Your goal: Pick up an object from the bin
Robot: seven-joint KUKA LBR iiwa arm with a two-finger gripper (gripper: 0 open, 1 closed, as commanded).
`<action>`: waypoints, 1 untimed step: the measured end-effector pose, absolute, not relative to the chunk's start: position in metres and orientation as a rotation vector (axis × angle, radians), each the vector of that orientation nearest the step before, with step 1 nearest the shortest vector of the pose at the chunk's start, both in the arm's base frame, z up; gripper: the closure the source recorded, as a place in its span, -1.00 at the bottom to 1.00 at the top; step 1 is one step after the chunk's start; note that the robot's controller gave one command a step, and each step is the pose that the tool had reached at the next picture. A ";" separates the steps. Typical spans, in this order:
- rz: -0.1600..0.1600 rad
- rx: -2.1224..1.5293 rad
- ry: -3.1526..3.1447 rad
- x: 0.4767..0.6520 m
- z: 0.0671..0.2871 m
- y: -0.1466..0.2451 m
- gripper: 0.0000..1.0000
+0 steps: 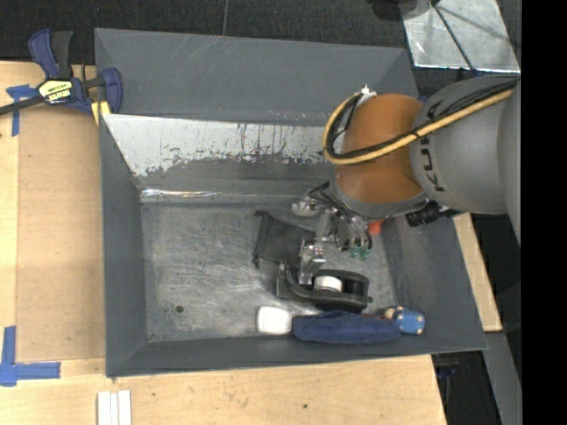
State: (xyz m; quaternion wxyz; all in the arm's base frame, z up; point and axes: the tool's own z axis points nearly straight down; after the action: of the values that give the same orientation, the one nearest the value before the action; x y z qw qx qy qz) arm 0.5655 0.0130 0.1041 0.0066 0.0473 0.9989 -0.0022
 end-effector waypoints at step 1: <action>0.000 0.042 3.122 0.556 0.099 0.000 -1.00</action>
Offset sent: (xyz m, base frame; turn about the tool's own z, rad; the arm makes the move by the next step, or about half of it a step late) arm -0.0524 -0.0645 -0.0341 -0.1600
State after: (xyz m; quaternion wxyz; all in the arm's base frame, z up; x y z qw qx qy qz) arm 0.5555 0.0005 0.0990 0.0097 0.0134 0.9999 0.0001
